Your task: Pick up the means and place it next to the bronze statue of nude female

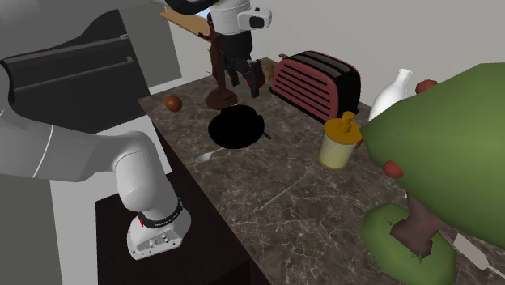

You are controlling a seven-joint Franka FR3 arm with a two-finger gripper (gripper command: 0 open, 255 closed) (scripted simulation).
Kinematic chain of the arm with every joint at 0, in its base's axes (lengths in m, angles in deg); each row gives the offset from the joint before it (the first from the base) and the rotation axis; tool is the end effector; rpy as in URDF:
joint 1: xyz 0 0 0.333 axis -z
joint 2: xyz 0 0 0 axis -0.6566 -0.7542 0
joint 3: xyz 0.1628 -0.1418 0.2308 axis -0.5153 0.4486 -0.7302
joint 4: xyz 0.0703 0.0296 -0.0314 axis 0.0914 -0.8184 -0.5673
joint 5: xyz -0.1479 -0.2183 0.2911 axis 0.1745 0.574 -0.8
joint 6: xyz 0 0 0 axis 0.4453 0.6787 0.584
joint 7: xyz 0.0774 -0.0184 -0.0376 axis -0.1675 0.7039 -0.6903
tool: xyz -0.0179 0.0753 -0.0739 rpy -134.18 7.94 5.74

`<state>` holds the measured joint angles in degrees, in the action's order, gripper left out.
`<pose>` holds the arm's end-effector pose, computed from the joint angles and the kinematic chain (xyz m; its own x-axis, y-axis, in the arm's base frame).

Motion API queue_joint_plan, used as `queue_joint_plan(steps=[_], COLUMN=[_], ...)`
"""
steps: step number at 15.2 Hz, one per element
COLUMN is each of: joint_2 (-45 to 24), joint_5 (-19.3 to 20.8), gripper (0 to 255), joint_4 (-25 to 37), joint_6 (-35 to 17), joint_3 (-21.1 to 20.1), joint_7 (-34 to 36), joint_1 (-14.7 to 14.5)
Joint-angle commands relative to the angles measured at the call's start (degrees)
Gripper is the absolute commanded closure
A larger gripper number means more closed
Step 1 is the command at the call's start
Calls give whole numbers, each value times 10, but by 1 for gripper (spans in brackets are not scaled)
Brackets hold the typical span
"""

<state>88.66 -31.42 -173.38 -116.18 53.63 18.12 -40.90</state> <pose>0.3116 0.0164 0.6238 0.9799 0.1555 0.1252 0.1489 -0.9870 0.0608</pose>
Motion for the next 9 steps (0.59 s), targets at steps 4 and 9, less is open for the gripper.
queue_joint_plan(steps=[4,9], joint_2=[3,-7], joint_5=[13,38], gripper=[0,0], joint_4=[-48,-115], joint_6=[-42,-117], joint_3=[25,69], joint_7=[-25,-67], joint_1=[8,24])
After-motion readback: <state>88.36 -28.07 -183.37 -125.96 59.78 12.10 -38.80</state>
